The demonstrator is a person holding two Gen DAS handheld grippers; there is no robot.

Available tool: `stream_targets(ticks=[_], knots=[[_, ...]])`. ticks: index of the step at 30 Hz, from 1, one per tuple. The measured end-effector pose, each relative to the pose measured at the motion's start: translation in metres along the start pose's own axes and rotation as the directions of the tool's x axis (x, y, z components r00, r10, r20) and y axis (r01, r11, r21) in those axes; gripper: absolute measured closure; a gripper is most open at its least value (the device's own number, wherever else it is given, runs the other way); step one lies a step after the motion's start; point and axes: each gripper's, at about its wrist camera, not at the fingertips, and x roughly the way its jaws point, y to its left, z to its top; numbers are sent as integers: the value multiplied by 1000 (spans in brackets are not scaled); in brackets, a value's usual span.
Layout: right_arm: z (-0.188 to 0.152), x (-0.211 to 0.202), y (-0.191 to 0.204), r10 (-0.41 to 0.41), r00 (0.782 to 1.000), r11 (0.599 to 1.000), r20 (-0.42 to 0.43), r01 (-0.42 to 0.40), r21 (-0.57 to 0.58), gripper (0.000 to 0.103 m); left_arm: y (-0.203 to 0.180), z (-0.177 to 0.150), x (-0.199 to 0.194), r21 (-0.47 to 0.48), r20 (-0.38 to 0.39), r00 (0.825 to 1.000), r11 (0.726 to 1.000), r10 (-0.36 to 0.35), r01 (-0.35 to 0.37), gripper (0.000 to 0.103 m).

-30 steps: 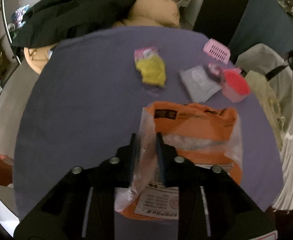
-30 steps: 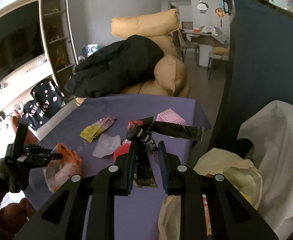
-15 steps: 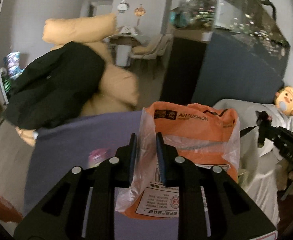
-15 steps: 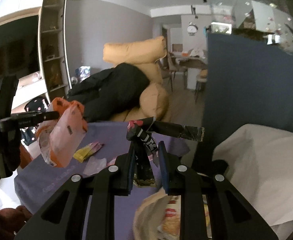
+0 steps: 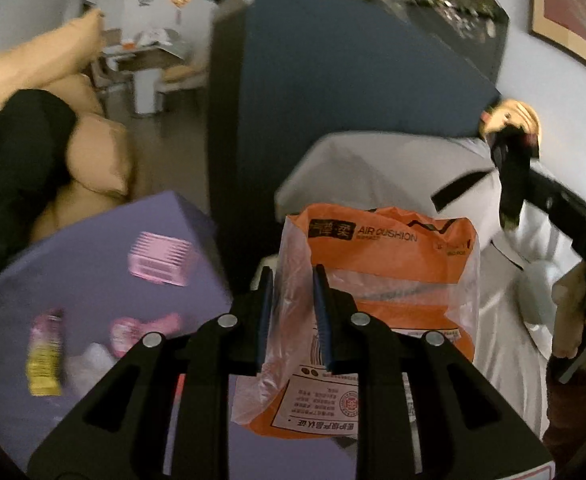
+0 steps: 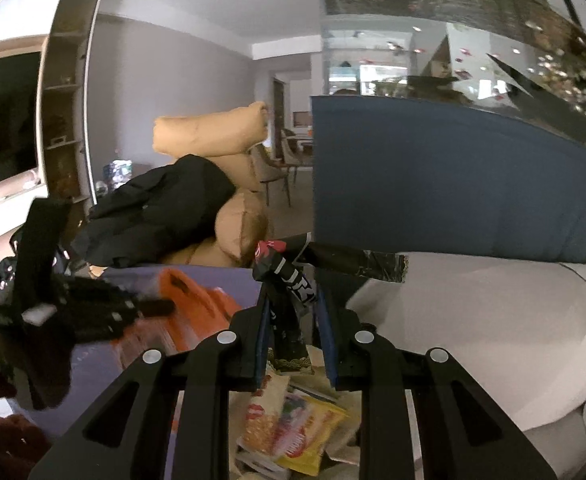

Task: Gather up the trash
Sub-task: 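Carry the orange bag to the trash bag with the left gripper while the right carries the black wrapper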

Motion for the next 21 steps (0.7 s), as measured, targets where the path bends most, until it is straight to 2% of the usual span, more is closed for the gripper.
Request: stream_targets(ticks=[10, 21], knots=[[-15, 4, -13, -4, 1000, 999, -17, 5, 33, 81, -18, -22, 45, 28, -129, 991, 999, -40, 44, 84], [-25, 22, -15, 0, 998, 999, -60, 3, 48, 81, -15, -43, 82, -11, -252, 963, 995, -94, 94, 84]])
